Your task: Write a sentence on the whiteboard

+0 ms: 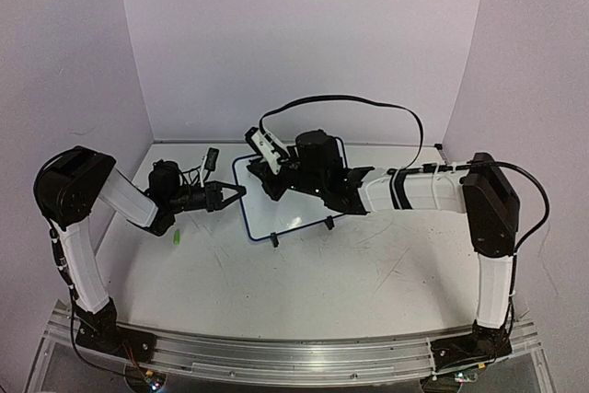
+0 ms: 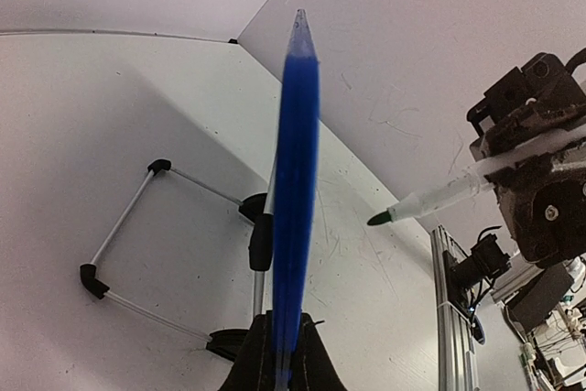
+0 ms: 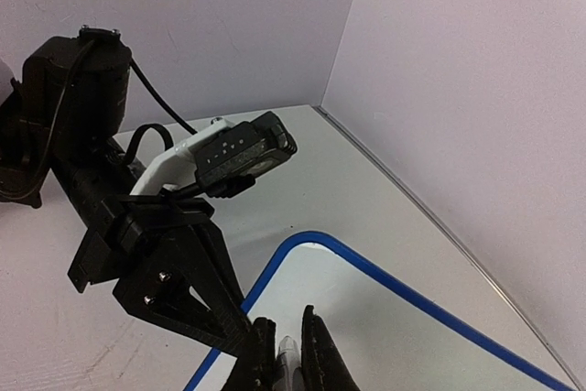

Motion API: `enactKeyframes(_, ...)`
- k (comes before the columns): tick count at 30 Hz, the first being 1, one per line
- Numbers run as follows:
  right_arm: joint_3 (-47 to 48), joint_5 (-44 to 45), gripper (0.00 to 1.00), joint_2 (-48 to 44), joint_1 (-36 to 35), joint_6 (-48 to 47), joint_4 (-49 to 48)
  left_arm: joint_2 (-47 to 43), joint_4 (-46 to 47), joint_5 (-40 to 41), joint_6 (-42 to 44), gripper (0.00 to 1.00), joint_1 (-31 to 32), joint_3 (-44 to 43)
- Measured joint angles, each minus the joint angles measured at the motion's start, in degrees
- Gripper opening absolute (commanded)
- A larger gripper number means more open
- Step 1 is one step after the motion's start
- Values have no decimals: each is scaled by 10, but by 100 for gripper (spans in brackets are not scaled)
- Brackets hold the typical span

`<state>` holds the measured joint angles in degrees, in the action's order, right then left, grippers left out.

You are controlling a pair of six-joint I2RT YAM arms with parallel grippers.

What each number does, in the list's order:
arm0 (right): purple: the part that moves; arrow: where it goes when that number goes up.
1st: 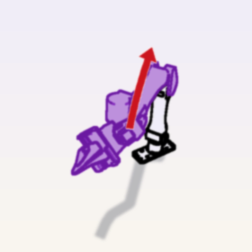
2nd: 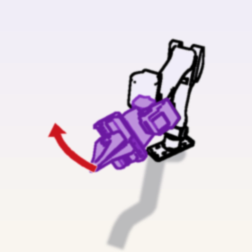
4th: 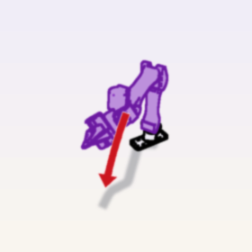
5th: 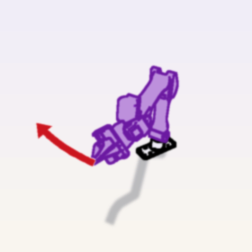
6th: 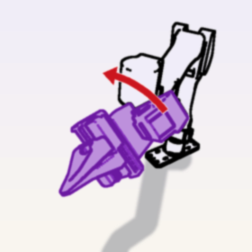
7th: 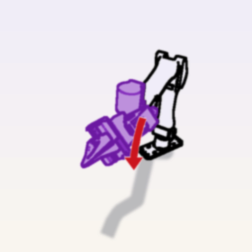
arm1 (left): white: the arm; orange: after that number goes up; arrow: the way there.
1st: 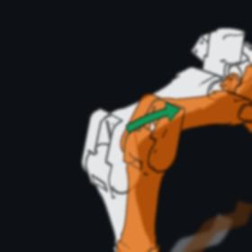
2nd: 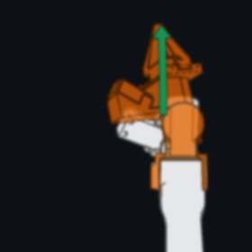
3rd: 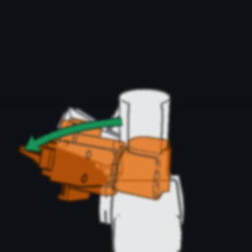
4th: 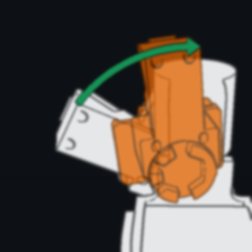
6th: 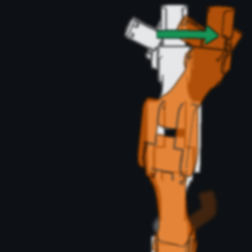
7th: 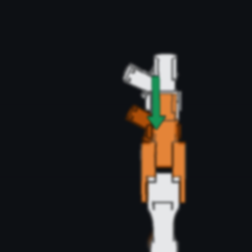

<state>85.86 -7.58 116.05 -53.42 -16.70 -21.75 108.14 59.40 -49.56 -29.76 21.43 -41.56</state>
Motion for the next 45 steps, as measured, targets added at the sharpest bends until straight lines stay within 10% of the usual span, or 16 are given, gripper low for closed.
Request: enactKeyframes(45,54,97,0,40,-15,-15,-27,0,-9,2,34,0,-1,1)
